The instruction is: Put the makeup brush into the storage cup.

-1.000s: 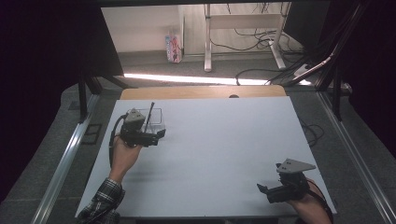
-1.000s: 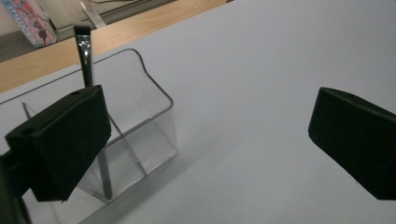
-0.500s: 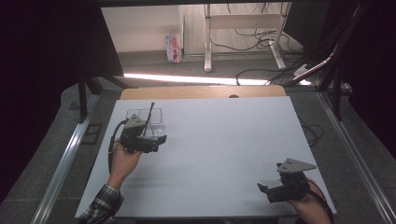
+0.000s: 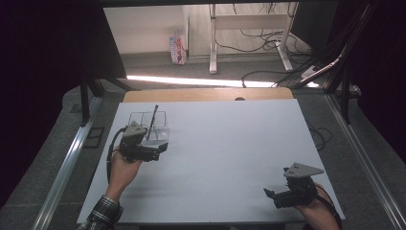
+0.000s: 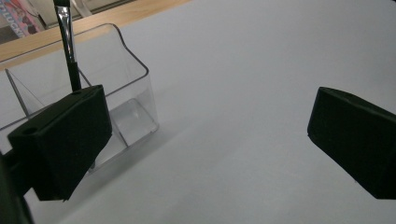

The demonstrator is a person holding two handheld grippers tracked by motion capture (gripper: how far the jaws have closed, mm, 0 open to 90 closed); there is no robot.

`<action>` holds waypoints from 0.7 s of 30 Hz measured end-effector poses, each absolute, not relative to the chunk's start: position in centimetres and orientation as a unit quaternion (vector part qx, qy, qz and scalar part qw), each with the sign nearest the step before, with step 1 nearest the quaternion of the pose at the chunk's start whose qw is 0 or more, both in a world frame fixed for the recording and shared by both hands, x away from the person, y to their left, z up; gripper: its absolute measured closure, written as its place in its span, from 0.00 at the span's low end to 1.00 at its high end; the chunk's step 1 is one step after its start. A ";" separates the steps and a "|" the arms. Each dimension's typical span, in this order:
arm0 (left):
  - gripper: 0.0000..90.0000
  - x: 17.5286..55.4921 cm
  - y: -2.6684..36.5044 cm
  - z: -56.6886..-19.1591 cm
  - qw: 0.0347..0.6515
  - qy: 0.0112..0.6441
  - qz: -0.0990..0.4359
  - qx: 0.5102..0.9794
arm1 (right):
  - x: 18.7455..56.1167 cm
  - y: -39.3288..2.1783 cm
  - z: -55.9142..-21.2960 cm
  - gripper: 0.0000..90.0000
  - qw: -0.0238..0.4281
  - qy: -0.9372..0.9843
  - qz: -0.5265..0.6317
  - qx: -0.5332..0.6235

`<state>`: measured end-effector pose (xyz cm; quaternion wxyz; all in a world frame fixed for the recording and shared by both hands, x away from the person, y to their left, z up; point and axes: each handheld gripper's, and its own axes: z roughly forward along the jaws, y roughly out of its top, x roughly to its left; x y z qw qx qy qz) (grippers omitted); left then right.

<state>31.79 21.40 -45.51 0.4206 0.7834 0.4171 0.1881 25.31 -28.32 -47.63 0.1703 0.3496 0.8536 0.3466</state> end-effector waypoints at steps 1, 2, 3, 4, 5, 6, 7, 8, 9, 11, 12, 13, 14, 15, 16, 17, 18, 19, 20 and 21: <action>0.01 31.7 21.4 -45.5 0.419 0.416 0.189 0.785 | 25.3 -28.3 -47.6 0.00 0.170 0.854 0.347 0.350; 0.01 31.6 21.3 -45.5 0.418 0.415 0.190 0.785 | 25.3 -28.3 -47.6 0.00 0.170 0.854 0.347 0.350; 0.01 31.4 21.3 -45.5 0.418 0.415 0.190 0.785 | 25.3 -28.3 -47.6 0.00 0.171 0.854 0.346 0.349; 0.01 31.3 21.3 -45.5 0.417 0.415 0.189 0.786 | 25.3 -28.3 -47.6 0.00 0.170 0.854 0.346 0.349; 0.01 31.2 21.3 -45.6 0.417 0.414 0.188 0.787 | 25.3 -28.3 -47.6 0.00 0.170 0.854 0.346 0.349; 0.01 31.1 21.3 -45.6 0.415 0.415 0.188 0.788 | 25.3 -28.3 -47.6 0.00 0.171 0.854 0.346 0.349; 0.01 31.0 21.3 -45.7 0.415 0.415 0.188 0.788 | 25.3 -28.3 -47.6 0.00 0.170 0.854 0.346 0.349; 0.01 30.9 21.3 -45.7 0.415 0.415 0.187 0.788 | 25.3 -28.3 -47.6 0.00 0.170 0.854 0.346 0.349; 0.00 30.8 21.3 -45.8 0.416 0.416 0.185 0.787 | 25.3 -28.3 -47.6 0.00 0.170 0.854 0.346 0.349; 0.01 30.5 21.4 -45.8 0.418 0.417 0.183 0.786 | 25.3 -28.3 -47.6 0.00 0.170 0.854 0.346 0.349; 0.01 30.5 21.4 -45.8 0.419 0.418 0.182 0.785 | 25.3 -28.3 -47.6 0.00 0.170 0.854 0.346 0.349; 0.01 30.3 21.4 -45.8 0.420 0.419 0.180 0.785 | 25.3 -28.3 -47.6 0.00 0.170 0.854 0.347 0.349; 0.01 30.2 21.5 -45.9 0.421 0.419 0.180 0.784 | 25.3 -28.3 -47.6 0.00 0.170 0.854 0.347 0.349; 0.01 30.1 21.5 -45.9 0.422 0.419 0.179 0.784 | 25.3 -28.3 -47.6 0.00 0.170 0.853 0.347 0.350; 0.01 30.0 21.5 -45.9 0.423 0.419 0.177 0.784 | 25.3 -28.3 -47.6 0.00 0.170 0.853 0.347 0.350; 0.01 29.9 21.6 -45.9 0.423 0.419 0.177 0.783 | 25.3 -28.3 -47.6 0.00 0.170 0.853 0.348 0.350; 0.01 29.8 21.6 -45.9 0.424 0.420 0.176 0.783 | 25.3 -28.3 -47.6 0.00 0.169 0.853 0.348 0.350; 0.01 29.7 21.6 -45.9 0.425 0.420 0.176 0.782 | 25.3 -28.3 -47.6 0.00 0.170 0.853 0.347 0.351; 0.01 29.6 21.6 -45.9 0.424 0.420 0.175 0.783 | 25.3 -28.3 -47.6 0.00 0.169 0.853 0.347 0.351; 0.01 29.5 21.7 -45.9 0.426 0.420 0.175 0.782 | 25.3 -28.3 -47.6 0.00 0.169 0.853 0.347 0.351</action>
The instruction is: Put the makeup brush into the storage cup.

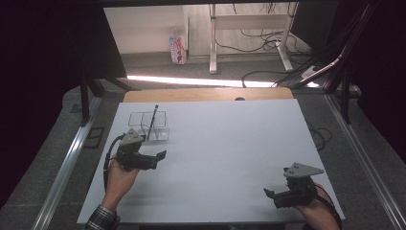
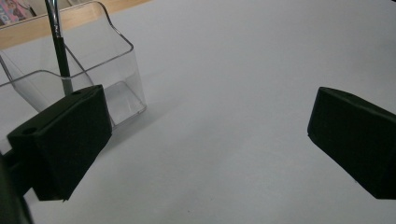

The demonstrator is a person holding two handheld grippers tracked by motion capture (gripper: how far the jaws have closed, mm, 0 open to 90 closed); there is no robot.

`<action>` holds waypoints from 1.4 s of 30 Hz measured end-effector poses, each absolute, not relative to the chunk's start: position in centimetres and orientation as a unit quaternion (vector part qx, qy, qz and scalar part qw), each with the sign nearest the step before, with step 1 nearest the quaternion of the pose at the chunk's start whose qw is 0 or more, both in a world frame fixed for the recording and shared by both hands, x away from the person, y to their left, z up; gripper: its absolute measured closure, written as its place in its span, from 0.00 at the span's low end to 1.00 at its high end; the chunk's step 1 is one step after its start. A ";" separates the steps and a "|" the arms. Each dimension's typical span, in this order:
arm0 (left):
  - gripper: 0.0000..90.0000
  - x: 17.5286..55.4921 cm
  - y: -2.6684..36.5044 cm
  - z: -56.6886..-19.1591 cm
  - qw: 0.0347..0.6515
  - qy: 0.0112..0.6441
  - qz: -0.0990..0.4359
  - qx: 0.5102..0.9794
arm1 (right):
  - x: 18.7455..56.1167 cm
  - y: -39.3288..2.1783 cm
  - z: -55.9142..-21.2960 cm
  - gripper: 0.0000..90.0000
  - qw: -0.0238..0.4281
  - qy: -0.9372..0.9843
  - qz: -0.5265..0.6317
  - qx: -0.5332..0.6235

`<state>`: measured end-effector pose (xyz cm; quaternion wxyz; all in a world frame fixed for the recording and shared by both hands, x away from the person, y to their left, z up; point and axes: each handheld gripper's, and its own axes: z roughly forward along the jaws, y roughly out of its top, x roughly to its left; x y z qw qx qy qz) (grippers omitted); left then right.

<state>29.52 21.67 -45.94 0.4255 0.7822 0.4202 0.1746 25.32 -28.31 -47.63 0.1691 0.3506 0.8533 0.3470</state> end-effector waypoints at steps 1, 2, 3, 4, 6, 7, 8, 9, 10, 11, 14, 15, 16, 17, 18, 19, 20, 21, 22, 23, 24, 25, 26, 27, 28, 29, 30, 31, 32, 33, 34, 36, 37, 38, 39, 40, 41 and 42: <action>0.01 29.4 21.7 -45.9 0.426 0.420 0.174 0.782 | 25.3 -28.3 -47.6 0.00 0.169 0.853 0.347 0.351; 0.01 29.3 21.7 -45.9 0.426 0.420 0.175 0.782 | 25.3 -28.3 -47.6 0.00 0.169 0.853 0.347 0.351; 0.01 29.2 21.8 -45.9 0.427 0.420 0.174 0.782 | 25.3 -28.3 -47.6 0.00 0.169 0.853 0.347 0.351; 0.01 29.0 21.8 -46.0 0.428 0.421 0.174 0.781 | 25.3 -28.3 -47.6 0.00 0.168 0.853 0.347 0.351; 0.01 28.8 21.9 -46.0 0.428 0.421 0.174 0.780 | 25.3 -28.3 -47.6 0.00 0.168 0.853 0.347 0.351; 0.01 28.7 21.9 -46.0 0.427 0.421 0.173 0.781 | 25.3 -28.3 -47.6 0.00 0.168 0.853 0.347 0.351; 0.01 28.5 21.9 -46.0 0.427 0.421 0.174 0.781 | 25.3 -28.3 -47.6 0.00 0.168 0.853 0.347 0.351; 0.01 28.4 21.9 -46.0 0.427 0.422 0.174 0.781 | 25.3 -28.3 -47.6 0.00 0.168 0.853 0.347 0.351; 0.01 28.3 22.0 -46.0 0.428 0.422 0.174 0.780 | 25.3 -28.3 -47.6 0.00 0.168 0.853 0.347 0.351; 0.01 28.2 22.0 -46.1 0.428 0.422 0.174 0.780 | 25.3 -28.3 -47.6 0.00 0.168 0.853 0.347 0.351; 0.01 27.8 22.1 -46.1 0.427 0.422 0.176 0.780 | 25.3 -28.3 -47.6 0.00 0.168 0.853 0.347 0.351; 0.01 27.7 22.1 -46.1 0.427 0.423 0.175 0.780 | 25.3 -28.3 -47.6 0.00 0.168 0.853 0.347 0.351; 0.01 27.6 22.1 -46.1 0.427 0.423 0.175 0.780 | 25.3 -28.3 -47.6 0.00 0.168 0.853 0.347 0.351; 0.01 27.5 22.2 -46.2 0.426 0.422 0.175 0.781 | 25.3 -28.3 -47.6 0.00 0.168 0.853 0.347 0.350; 0.01 27.4 22.1 -46.2 0.426 0.422 0.175 0.781 | 25.3 -28.3 -47.6 0.00 0.168 0.853 0.347 0.350; 0.01 27.3 22.1 -46.2 0.424 0.421 0.175 0.782 | 25.3 -28.3 -47.6 0.00 0.168 0.853 0.347 0.350; 0.01 27.2 22.1 -46.2 0.424 0.421 0.175 0.783 | 25.3 -28.3 -47.6 0.00 0.168 0.853 0.347 0.350; 0.01 27.1 22.1 -46.2 0.423 0.421 0.174 0.783 | 25.3 -28.3 -47.6 0.00 0.169 0.854 0.347 0.350; 0.01 27.0 22.1 -46.2 0.423 0.420 0.174 0.784 | 25.3 -28.3 -47.6 0.00 0.169 0.854 0.347 0.350; 0.01 26.9 22.1 -46.3 0.422 0.420 0.174 0.784 | 25.3 -28.3 -47.6 0.00 0.169 0.854 0.347 0.350; 0.01 26.8 22.1 -46.3 0.422 0.420 0.175 0.785 | 25.3 -28.3 -47.6 0.00 0.169 0.854 0.347 0.350; 0.01 26.7 22.1 -46.3 0.420 0.419 0.176 0.785 | 25.3 -28.3 -47.6 0.00 0.169 0.854 0.347 0.350; 0.01 26.6 22.2 -46.3 0.419 0.420 0.176 0.786 | 25.3 -28.3 -47.6 0.00 0.169 0.854 0.347 0.350; 0.01 26.5 22.2 -46.3 0.420 0.419 0.176 0.786 | 25.3 -28.3 -47.7 0.00 0.169 0.854 0.346 0.350; 0.01 26.5 22.2 -46.3 0.419 0.419 0.175 0.786 | 25.3 -28.3 -47.7 0.00 0.169 0.854 0.346 0.350; 0.01 26.4 22.2 -46.4 0.418 0.420 0.175 0.786 | 25.3 -28.3 -47.6 0.00 0.169 0.854 0.346 0.350; 0.01 26.3 22.2 -46.4 0.419 0.420 0.175 0.786 | 25.3 -28.3 -47.6 0.00 0.169 0.854 0.346 0.350; 0.01 26.2 22.3 -46.4 0.420 0.420 0.173 0.786 | 25.3 -28.3 -47.7 0.00 0.169 0.854 0.346 0.350; 0.01 26.1 22.3 -46.4 0.420 0.420 0.171 0.786 | 25.3 -28.3 -47.7 0.00 0.170 0.854 0.346 0.350; 0.01 26.1 22.3 -46.4 0.420 0.420 0.170 0.786 | 25.3 -28.3 -47.7 0.00 0.170 0.854 0.345 0.350; 0.01 26.0 22.3 -46.4 0.421 0.419 0.170 0.786 | 25.3 -28.3 -47.7 0.00 0.169 0.855 0.345 0.350; 0.01 25.9 22.4 -46.4 0.423 0.420 0.167 0.785 | 25.3 -28.3 -47.7 0.00 0.170 0.854 0.345 0.350; 0.01 25.8 22.4 -46.4 0.423 0.420 0.168 0.785 | 25.3 -28.3 -47.7 0.00 0.170 0.854 0.345 0.350; 0.01 25.7 22.4 -46.4 0.422 0.420 0.168 0.786 | 25.3 -28.3 -47.7 0.00 0.170 0.854 0.344 0.350; 0.01 25.6 22.5 -46.5 0.421 0.421 0.169 0.786 | 25.3 -28.3 -47.7 0.00 0.170 0.854 0.345 0.350; 0.01 25.5 22.5 -46.5 0.421 0.421 0.168 0.785 | 25.3 -28.3 -47.7 0.00 0.170 0.854 0.345 0.350; 0.01 25.4 22.6 -46.5 0.420 0.421 0.168 0.786 | 25.3 -28.3 -47.7 0.00 0.170 0.854 0.345 0.350; 0.01 25.3 22.6 -46.6 0.420 0.422 0.168 0.785 | 25.3 -28.3 -47.7 0.00 0.170 0.854 0.345 0.350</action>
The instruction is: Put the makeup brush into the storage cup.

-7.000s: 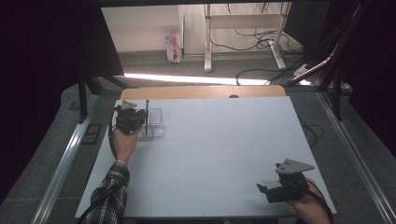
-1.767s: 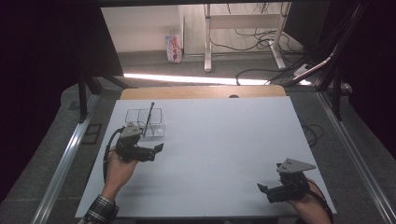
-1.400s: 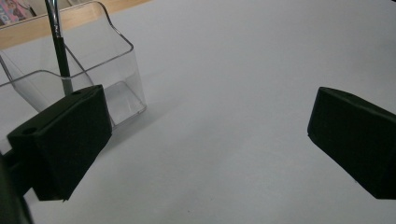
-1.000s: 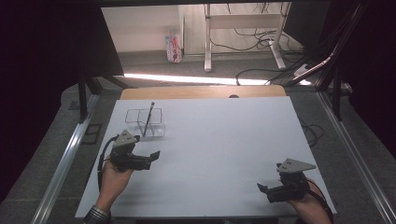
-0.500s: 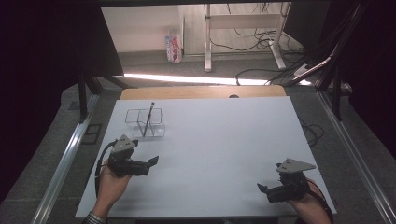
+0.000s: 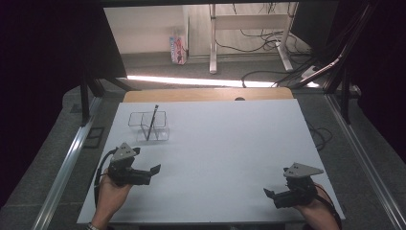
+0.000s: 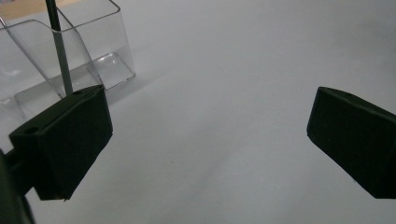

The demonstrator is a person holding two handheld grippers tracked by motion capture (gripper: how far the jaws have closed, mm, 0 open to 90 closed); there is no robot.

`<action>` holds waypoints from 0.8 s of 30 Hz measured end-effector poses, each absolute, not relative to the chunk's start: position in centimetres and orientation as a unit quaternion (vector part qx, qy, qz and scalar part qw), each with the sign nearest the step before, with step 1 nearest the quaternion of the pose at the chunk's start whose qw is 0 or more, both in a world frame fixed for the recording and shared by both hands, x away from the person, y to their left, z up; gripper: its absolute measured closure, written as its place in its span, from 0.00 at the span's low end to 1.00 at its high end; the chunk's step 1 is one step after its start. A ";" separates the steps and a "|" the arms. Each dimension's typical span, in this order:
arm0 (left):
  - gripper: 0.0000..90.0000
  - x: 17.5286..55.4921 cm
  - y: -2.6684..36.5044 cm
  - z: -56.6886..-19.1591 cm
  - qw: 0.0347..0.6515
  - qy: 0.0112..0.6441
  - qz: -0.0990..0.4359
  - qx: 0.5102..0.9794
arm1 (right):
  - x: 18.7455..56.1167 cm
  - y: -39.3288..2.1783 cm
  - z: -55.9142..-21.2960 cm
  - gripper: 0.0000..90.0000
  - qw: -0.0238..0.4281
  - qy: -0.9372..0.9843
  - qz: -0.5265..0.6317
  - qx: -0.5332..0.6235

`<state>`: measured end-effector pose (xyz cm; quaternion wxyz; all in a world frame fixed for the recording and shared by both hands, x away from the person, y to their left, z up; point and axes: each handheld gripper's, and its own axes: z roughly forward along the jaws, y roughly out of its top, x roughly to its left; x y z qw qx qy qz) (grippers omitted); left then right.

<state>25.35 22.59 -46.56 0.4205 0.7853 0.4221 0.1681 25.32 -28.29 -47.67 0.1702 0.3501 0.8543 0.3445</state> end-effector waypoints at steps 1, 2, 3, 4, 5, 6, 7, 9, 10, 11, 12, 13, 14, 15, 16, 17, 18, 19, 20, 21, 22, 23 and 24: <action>0.01 25.2 22.6 -46.6 0.420 0.423 0.169 0.785 | 25.3 -28.3 -47.7 0.00 0.170 0.855 0.344 0.350; 0.01 25.2 22.7 -46.6 0.420 0.423 0.170 0.785 | 25.3 -28.3 -47.7 0.00 0.170 0.854 0.344 0.350; 0.01 25.0 22.7 -46.7 0.421 0.425 0.169 0.784 | 25.3 -28.3 -47.7 0.00 0.170 0.855 0.344 0.350; 0.01 25.0 22.8 -46.7 0.420 0.425 0.169 0.783 | 25.3 -28.3 -47.7 0.00 0.171 0.854 0.344 0.350; 0.01 24.9 22.8 -46.7 0.421 0.427 0.169 0.783 | 25.3 -28.3 -47.7 0.00 0.170 0.854 0.344 0.350; 0.01 24.8 22.9 -46.7 0.421 0.426 0.169 0.783 | 25.3 -28.3 -47.7 0.00 0.171 0.854 0.344 0.351; 0.01 24.7 22.9 -46.8 0.421 0.427 0.169 0.783 | 25.3 -28.3 -47.7 0.00 0.171 0.854 0.344 0.351; 0.01 24.5 23.0 -46.8 0.420 0.428 0.168 0.783 | 25.3 -28.3 -47.7 0.00 0.171 0.854 0.344 0.350; 0.01 24.5 23.0 -46.8 0.419 0.428 0.168 0.783 | 25.3 -28.3 -47.7 0.00 0.171 0.854 0.344 0.351; 0.01 24.4 23.1 -46.9 0.420 0.429 0.168 0.782 | 25.3 -28.3 -47.7 0.00 0.171 0.854 0.344 0.351; 0.01 24.3 23.1 -46.9 0.420 0.430 0.168 0.782 | 25.3 -28.3 -47.7 0.00 0.171 0.854 0.343 0.351; 0.01 24.3 23.2 -46.9 0.420 0.430 0.168 0.781 | 25.3 -28.3 -47.7 0.00 0.171 0.855 0.343 0.351; 0.01 24.2 23.2 -46.9 0.420 0.431 0.168 0.781 | 25.3 -28.3 -47.7 0.00 0.171 0.854 0.343 0.351; 0.01 24.1 23.3 -46.9 0.419 0.432 0.168 0.781 | 25.3 -28.3 -47.7 0.00 0.171 0.855 0.343 0.351; 0.01 24.1 23.3 -47.0 0.419 0.432 0.168 0.780 | 25.3 -28.3 -47.7 0.00 0.171 0.855 0.343 0.351; 0.01 24.0 23.4 -47.0 0.419 0.434 0.168 0.780 | 25.3 -28.3 -47.7 0.00 0.171 0.855 0.343 0.351; 0.01 23.9 23.5 -47.0 0.419 0.435 0.168 0.779 | 25.3 -28.3 -47.7 0.00 0.171 0.855 0.343 0.351; 0.01 23.8 23.6 -47.0 0.419 0.436 0.168 0.779 | 25.3 -28.3 -47.7 0.00 0.171 0.855 0.343 0.350; 0.01 23.7 23.7 -47.1 0.418 0.436 0.168 0.779 | 25.3 -28.3 -47.7 0.00 0.171 0.855 0.343 0.351; 0.01 23.7 23.7 -47.1 0.418 0.438 0.168 0.778 | 25.3 -28.3 -47.7 0.00 0.171 0.855 0.343 0.351; 0.01 23.6 23.8 -47.1 0.416 0.438 0.169 0.778 | 25.3 -28.3 -47.7 0.00 0.171 0.855 0.342 0.351; 0.01 23.5 23.9 -47.1 0.416 0.440 0.170 0.778 | 25.3 -28.3 -47.7 0.00 0.171 0.855 0.342 0.351; 0.01 23.4 24.0 -47.1 0.414 0.440 0.170 0.779 | 25.3 -28.3 -47.7 0.00 0.171 0.855 0.342 0.351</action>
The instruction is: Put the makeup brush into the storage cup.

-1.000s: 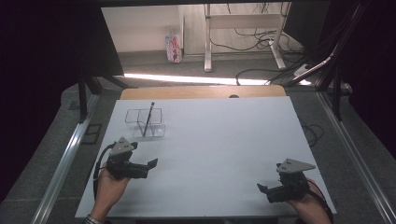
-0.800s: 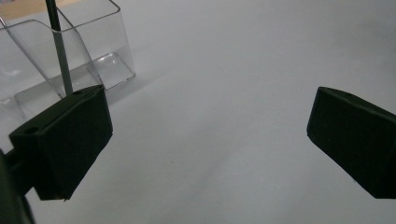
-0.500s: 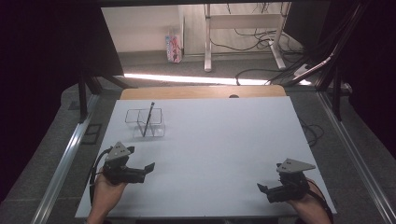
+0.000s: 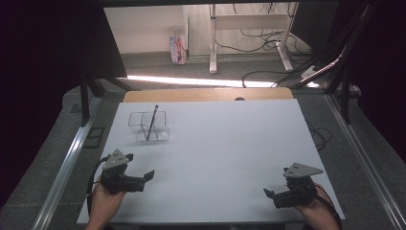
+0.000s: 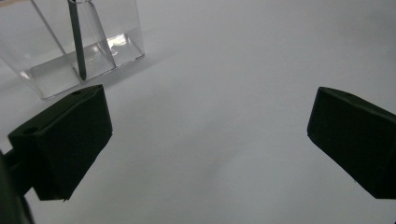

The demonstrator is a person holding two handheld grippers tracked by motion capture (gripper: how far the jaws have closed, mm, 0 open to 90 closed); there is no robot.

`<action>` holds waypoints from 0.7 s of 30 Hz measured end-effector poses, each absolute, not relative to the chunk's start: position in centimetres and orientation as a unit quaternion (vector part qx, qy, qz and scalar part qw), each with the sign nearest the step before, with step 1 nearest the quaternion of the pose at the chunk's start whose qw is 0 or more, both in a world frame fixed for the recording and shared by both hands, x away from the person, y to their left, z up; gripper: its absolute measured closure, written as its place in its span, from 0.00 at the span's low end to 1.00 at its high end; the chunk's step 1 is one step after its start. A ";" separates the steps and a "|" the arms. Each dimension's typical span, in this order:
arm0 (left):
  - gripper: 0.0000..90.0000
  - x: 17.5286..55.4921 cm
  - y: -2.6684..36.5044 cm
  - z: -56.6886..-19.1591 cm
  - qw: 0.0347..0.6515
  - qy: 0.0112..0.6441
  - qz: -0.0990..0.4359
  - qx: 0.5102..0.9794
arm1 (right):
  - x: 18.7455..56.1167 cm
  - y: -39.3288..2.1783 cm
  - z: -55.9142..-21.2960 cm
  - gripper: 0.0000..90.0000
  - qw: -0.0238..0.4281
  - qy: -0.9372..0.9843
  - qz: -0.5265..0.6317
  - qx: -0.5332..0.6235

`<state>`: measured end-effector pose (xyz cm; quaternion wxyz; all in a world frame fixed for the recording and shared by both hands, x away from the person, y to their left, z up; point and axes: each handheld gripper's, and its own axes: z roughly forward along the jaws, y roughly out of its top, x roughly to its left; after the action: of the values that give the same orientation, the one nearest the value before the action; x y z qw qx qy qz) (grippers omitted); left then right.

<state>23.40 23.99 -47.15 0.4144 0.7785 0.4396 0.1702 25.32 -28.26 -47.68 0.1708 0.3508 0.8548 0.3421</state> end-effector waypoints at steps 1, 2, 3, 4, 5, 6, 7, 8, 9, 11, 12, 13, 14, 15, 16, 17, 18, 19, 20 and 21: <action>0.01 23.3 24.1 -47.2 0.414 0.441 0.171 0.778 | 25.3 -28.3 -47.7 0.00 0.171 0.855 0.342 0.351; 0.01 23.2 24.1 -47.2 0.413 0.441 0.171 0.778 | 25.3 -28.2 -47.7 0.00 0.171 0.855 0.342 0.351; 0.01 23.1 24.2 -47.2 0.413 0.442 0.172 0.777 | 25.3 -28.2 -47.7 0.00 0.171 0.855 0.342 0.351; 0.01 23.0 24.3 -47.2 0.412 0.442 0.173 0.778 | 25.3 -28.2 -47.7 0.00 0.171 0.855 0.341 0.351; 0.01 22.9 24.3 -47.2 0.410 0.443 0.175 0.777 | 25.3 -28.2 -47.7 0.00 0.171 0.856 0.340 0.350; 0.01 22.8 24.4 -47.2 0.409 0.444 0.175 0.778 | 25.3 -28.2 -47.7 0.00 0.171 0.855 0.341 0.351; 0.01 22.7 24.5 -47.2 0.409 0.444 0.176 0.777 | 25.3 -28.2 -47.7 0.00 0.171 0.855 0.341 0.351; 0.01 22.7 24.5 -47.2 0.409 0.445 0.176 0.777 | 25.3 -28.2 -47.7 0.00 0.171 0.855 0.341 0.351; 0.01 22.5 24.6 -47.2 0.408 0.446 0.177 0.777 | 25.3 -28.2 -47.7 0.00 0.172 0.855 0.340 0.351; 0.01 22.4 24.7 -47.2 0.405 0.447 0.179 0.777 | 25.3 -28.2 -47.7 0.00 0.172 0.856 0.339 0.350; 0.01 22.3 24.8 -47.2 0.405 0.447 0.180 0.777 | 25.3 -28.2 -47.7 0.00 0.172 0.856 0.339 0.350; 0.01 22.2 24.9 -47.3 0.405 0.448 0.181 0.776 | 25.3 -28.2 -47.7 0.00 0.172 0.856 0.339 0.350; 0.01 22.1 25.0 -47.3 0.405 0.449 0.181 0.776 | 25.3 -28.2 -47.7 0.00 0.172 0.856 0.339 0.350; 0.01 22.0 25.1 -47.3 0.404 0.450 0.181 0.776 | 25.3 -28.2 -47.7 0.00 0.172 0.856 0.338 0.350; 0.01 22.0 25.1 -47.3 0.404 0.450 0.182 0.775 | 25.3 -28.2 -47.7 0.00 0.172 0.856 0.338 0.351; 0.01 21.8 25.2 -47.3 0.403 0.451 0.182 0.775 | 25.3 -28.2 -47.7 0.00 0.172 0.856 0.338 0.351; 0.01 21.8 25.3 -47.3 0.403 0.452 0.182 0.774 | 25.3 -28.2 -47.7 0.00 0.172 0.857 0.337 0.350; 0.01 21.7 25.3 -47.3 0.403 0.453 0.183 0.774 | 25.3 -28.2 -47.7 0.00 0.172 0.857 0.337 0.351; 0.01 21.6 25.4 -47.3 0.402 0.454 0.183 0.774 | 25.3 -28.2 -47.7 0.00 0.172 0.857 0.337 0.351; 0.01 21.4 25.5 -47.3 0.402 0.455 0.183 0.773 | 25.3 -28.2 -47.7 0.00 0.172 0.857 0.337 0.351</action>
<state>21.43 25.51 -47.32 0.4025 0.7731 0.4547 0.1833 25.32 -28.20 -47.74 0.1722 0.3508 0.8567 0.3367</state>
